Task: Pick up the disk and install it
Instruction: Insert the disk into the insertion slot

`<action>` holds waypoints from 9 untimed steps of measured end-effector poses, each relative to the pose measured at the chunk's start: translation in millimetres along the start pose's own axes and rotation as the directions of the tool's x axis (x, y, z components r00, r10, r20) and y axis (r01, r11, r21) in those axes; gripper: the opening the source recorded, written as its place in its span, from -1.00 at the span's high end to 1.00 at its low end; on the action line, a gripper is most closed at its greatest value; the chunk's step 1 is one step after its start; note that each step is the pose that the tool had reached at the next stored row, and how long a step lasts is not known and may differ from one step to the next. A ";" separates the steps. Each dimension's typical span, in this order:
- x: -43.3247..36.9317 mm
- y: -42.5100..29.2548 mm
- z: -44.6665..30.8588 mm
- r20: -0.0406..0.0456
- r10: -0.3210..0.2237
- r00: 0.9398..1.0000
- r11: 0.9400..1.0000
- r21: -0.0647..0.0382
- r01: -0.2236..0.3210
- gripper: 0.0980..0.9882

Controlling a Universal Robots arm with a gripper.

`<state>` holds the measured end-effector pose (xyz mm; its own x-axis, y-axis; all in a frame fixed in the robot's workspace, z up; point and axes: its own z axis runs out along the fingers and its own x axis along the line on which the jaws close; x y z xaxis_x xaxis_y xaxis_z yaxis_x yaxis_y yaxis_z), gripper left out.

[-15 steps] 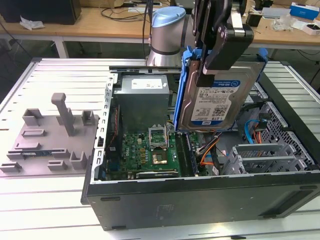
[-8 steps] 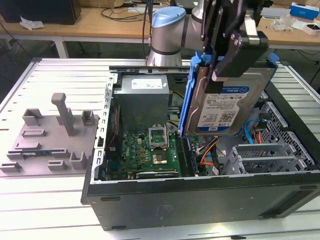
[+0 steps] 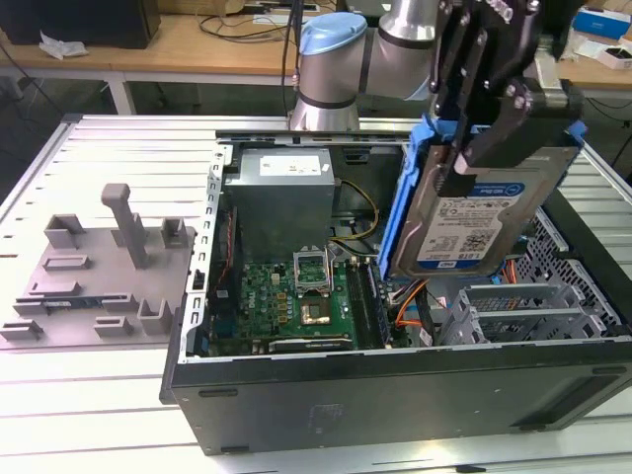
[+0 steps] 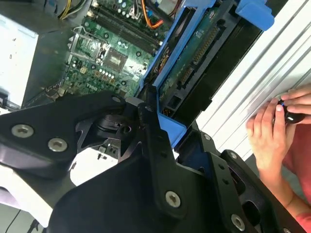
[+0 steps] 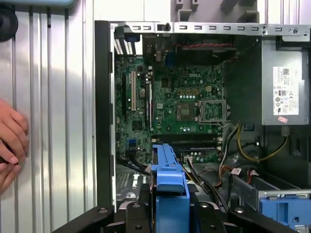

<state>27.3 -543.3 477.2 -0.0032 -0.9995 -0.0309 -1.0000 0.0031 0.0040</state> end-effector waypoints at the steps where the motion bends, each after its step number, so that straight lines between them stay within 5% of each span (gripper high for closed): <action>1: 0.1 -7.7 0.8 0.000 0.000 1.000 1.000 0.000 0.000 0.40; 3: 0.1 -25.9 2.4 0.000 0.000 1.000 1.000 0.000 0.000 0.40; 9: 0.3 -53.6 4.6 0.000 0.000 1.000 1.000 0.000 0.000 0.40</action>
<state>80.8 -543.6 472.4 -0.0033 -0.9995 -0.0313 -1.0000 0.0031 0.0040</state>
